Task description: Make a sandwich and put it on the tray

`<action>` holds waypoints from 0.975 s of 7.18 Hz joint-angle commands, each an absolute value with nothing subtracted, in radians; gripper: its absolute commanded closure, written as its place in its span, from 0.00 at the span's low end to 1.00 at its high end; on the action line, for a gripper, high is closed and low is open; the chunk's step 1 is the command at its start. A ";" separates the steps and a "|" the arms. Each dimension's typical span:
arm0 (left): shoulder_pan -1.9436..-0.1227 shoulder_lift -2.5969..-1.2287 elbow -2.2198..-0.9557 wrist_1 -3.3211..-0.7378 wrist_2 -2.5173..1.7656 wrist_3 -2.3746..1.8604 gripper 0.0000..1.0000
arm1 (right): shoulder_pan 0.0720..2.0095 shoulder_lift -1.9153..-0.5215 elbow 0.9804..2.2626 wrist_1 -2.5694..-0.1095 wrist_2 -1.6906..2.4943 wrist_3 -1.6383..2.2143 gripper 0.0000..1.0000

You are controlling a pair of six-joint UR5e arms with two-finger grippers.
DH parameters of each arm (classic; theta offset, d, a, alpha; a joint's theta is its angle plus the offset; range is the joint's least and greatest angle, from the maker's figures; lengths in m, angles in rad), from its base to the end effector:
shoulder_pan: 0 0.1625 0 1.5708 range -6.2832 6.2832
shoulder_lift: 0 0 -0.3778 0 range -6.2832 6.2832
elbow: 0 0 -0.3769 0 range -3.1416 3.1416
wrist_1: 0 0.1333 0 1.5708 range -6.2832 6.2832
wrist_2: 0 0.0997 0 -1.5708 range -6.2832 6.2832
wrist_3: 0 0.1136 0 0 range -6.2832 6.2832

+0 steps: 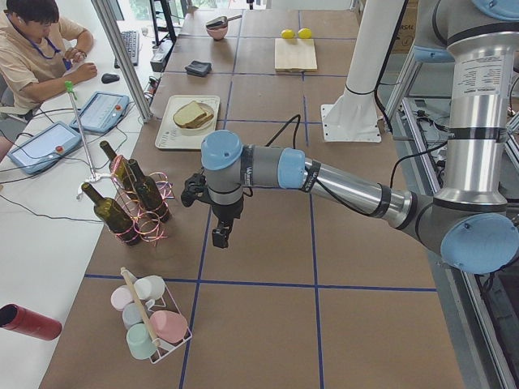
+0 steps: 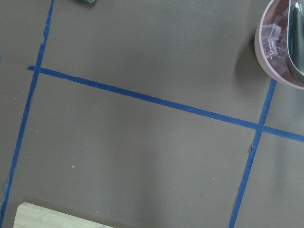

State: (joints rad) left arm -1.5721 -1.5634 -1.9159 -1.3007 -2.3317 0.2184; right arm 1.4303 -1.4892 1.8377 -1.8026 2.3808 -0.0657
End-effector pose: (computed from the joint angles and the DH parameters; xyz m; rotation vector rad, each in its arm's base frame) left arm -0.0556 -0.4578 0.4908 0.1477 0.7507 0.2322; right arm -0.0185 -0.4955 0.4765 0.0801 -0.8147 -0.2418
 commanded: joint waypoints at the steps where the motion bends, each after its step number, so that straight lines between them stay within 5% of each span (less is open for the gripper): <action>1: -1.572 -1.589 -1.911 -1.282 -2.332 0.218 0.00 | 1.424 -1.485 1.833 -1.802 2.378 -0.066 0.00; 7: -1.563 -1.591 -1.931 -1.200 -2.341 0.221 0.00 | 1.420 -1.486 1.830 -1.799 2.381 -0.064 0.00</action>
State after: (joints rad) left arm -1.5662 -1.5905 -1.9305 -1.2062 -2.3403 0.2207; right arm 1.4215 -1.4837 1.8288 -1.7994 2.3807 -0.0602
